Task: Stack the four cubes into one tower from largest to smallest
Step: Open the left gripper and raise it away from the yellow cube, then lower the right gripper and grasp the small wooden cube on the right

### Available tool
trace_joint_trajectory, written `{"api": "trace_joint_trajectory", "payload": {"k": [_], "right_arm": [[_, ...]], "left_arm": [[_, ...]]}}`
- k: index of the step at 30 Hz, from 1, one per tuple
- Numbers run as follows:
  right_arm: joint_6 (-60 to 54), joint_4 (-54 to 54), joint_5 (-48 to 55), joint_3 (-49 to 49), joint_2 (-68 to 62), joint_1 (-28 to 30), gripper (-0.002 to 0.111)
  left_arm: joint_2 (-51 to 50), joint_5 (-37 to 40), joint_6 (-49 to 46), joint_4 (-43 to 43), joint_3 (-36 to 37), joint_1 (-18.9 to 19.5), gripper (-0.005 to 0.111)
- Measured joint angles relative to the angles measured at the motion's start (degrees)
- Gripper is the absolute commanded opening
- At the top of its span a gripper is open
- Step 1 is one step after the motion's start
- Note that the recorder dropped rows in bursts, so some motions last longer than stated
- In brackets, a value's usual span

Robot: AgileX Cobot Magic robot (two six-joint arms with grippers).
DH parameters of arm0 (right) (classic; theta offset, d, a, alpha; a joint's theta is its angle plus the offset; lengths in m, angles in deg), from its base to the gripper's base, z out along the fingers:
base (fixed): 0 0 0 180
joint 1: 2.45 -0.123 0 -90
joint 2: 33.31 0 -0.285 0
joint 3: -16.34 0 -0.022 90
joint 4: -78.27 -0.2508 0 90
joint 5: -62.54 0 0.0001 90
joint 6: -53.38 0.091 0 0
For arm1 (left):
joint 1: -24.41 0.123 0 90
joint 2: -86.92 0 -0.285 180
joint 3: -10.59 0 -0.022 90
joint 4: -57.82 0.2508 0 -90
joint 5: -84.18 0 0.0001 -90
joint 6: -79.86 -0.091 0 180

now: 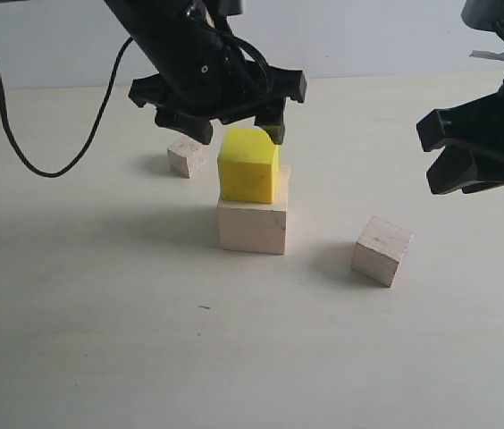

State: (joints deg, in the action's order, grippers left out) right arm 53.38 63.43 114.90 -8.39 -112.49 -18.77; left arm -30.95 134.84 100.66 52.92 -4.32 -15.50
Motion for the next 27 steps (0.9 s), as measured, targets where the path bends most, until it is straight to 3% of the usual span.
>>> {"api": "trace_joint_trajectory", "payload": {"k": [3,8,12,17,21,27], "right_arm": [[0.00,0.00,0.00,0.00,0.00,0.00,0.032],[-1.13,0.00,0.00,0.00,0.00,0.00,0.032],[-2.52,0.00,-0.12,0.00,0.00,0.00,0.033],[-8.02,-0.26,-0.66,0.00,-1.02,0.00,0.051],[-15.61,-2.38,-1.17,0.00,-4.68,0.00,0.067],[-23.90,-3.97,-4.65,0.00,-10.07,0.00,0.070]], "left_arm": [[1.30,0.09,0.00,0.03,0.00,0.00,0.077],[4.39,0.79,0.00,2.16,0.00,0.00,0.064],[6.95,6.71,0.00,7.99,-0.15,0.00,0.070],[7.90,17.27,-1.71,13.27,-0.15,0.00,0.074],[7.95,18.59,-4.50,14.11,1.15,0.00,0.072],[9.25,19.11,-9.27,14.55,8.54,0.00,0.062]]}}
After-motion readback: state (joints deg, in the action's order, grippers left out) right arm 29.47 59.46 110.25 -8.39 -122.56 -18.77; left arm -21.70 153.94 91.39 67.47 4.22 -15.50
